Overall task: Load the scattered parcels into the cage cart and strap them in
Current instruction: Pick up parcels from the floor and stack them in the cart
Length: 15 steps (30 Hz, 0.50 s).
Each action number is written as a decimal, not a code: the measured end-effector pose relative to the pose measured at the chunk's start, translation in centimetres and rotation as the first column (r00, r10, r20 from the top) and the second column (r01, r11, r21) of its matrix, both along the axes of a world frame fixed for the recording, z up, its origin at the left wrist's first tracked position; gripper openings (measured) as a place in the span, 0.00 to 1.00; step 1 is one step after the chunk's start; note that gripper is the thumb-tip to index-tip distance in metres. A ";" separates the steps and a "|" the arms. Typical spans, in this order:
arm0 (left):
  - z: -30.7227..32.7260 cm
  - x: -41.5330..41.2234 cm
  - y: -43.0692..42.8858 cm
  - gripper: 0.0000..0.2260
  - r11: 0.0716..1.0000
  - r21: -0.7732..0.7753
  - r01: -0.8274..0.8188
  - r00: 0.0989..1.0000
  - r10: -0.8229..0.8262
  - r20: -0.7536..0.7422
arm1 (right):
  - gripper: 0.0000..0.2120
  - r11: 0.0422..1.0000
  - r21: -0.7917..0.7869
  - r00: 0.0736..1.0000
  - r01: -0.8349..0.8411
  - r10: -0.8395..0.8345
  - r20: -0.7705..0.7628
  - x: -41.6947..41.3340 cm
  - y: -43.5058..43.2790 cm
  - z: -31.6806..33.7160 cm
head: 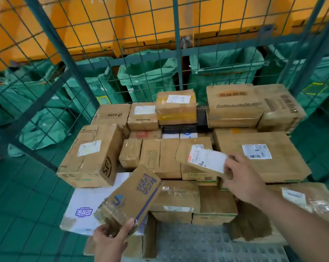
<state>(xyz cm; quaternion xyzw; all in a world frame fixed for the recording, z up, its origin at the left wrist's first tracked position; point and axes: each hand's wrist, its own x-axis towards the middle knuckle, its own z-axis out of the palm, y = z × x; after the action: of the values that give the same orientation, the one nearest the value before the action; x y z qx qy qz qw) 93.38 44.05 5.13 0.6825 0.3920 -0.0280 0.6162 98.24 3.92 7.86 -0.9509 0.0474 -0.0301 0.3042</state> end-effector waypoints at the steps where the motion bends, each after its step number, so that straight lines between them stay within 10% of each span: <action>1: -0.1 0.7 0.2 0.35 1.000 -0.009 0.017 1.000 -0.017 -0.007 | 0.17 0.999 -0.033 1.000 0.002 -0.001 0.016 0.8 -0.1 0.2; 15: 0.5 9.2 7.2 0.42 0.990 -0.044 0.131 0.991 -0.130 0.028 | 0.14 0.949 -0.311 0.996 0.052 -0.072 -0.053 20.9 3.0 -3.1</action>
<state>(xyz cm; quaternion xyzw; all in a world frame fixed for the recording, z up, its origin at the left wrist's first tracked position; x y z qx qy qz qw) 102.56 51.25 5.67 0.6926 0.3381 -0.0686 0.6335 119.11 6.94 4.77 -0.9853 0.0814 -0.0164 0.1490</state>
